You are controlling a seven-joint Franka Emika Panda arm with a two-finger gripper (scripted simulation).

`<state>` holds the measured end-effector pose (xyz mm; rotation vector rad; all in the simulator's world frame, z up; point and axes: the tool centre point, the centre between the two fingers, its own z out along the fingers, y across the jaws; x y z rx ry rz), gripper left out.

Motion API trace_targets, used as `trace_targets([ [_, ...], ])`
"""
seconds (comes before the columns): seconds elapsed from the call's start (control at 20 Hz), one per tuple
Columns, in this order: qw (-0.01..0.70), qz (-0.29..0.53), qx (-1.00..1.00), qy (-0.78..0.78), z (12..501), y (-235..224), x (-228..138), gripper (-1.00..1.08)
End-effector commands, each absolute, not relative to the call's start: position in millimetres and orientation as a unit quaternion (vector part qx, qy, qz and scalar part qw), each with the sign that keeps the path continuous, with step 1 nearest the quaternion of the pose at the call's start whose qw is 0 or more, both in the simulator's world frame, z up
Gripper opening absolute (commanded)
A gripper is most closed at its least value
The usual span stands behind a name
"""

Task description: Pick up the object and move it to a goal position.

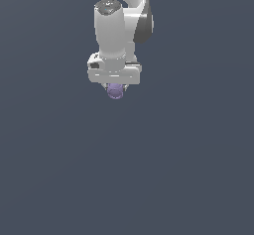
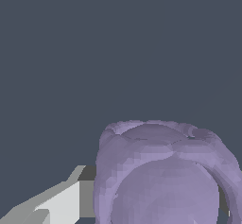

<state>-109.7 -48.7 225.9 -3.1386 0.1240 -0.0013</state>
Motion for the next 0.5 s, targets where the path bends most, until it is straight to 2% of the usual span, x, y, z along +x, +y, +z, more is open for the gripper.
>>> trace_targets([
  [0.0, 0.000, 0.000, -0.999, 0.039, 240, -52, -112, -1.00],
  [0.45, 0.000, 0.000, -0.999, 0.039, 259, -56, -114, -1.00],
])
